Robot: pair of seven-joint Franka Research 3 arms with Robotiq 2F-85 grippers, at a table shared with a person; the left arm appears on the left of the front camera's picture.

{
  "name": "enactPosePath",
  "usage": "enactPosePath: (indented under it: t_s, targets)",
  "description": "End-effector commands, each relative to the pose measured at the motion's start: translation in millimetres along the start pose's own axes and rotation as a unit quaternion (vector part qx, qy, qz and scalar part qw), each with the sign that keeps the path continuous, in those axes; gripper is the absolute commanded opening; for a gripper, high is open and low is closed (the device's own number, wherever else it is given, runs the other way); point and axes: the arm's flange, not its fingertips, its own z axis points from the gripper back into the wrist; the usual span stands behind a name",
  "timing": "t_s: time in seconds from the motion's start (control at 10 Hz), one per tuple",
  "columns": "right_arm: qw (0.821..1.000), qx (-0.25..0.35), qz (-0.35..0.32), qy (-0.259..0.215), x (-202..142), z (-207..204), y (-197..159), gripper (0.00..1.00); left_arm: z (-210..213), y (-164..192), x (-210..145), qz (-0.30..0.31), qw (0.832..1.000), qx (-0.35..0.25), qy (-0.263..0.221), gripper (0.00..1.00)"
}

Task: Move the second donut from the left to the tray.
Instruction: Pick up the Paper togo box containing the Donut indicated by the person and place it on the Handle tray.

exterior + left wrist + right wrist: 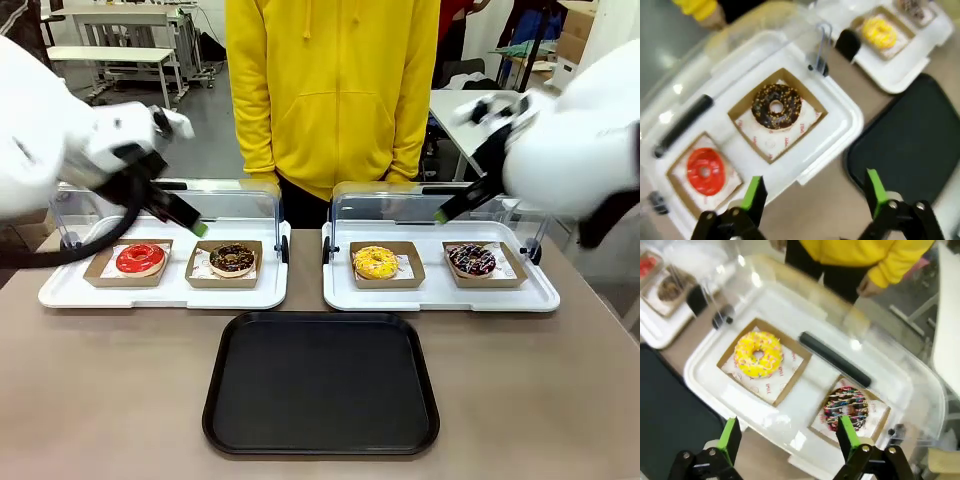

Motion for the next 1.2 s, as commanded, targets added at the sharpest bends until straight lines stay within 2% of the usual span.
enactPosePath:
  t_s: [0.0, 0.2, 0.4, 0.6, 0.8, 1.1]
  targets:
    - [0.997, 0.063, 0.015, -0.033, -34.0, 42.0, -74.2, 1.0, 35.9, 54.3, -4.5, -0.043, 0.996, -0.077, 0.019, 1.0]
    - [0.993, 0.094, 0.012, -0.074, -81.4, 67.9, -131.5, 1.0, 65.2, 97.2, -21.4, -0.096, 0.985, -0.143, -0.008, 1.0]
    - [0.982, 0.125, 0.048, -0.133, -126.1, 83.9, -169.2, 1.0, 96.9, 149.3, -52.8, -0.136, 0.973, -0.176, -0.067, 1.0]
    - [0.968, 0.154, 0.082, -0.181, -151.3, 88.0, -184.9, 1.0, 113.3, 181.5, -86.5, -0.176, 0.951, -0.224, -0.122, 1.0]
    - [0.962, 0.159, 0.087, -0.206, -163.4, 94.8, -194.4, 1.0, 117.6, 205.5, -109.9, -0.189, 0.94, -0.233, -0.162, 1.0]
    - [0.954, 0.173, 0.083, -0.23, -174.9, 102.4, -198.4, 1.0, 120.0, 200.1, -135.2, -0.216, 0.931, -0.223, -0.192, 1.0]
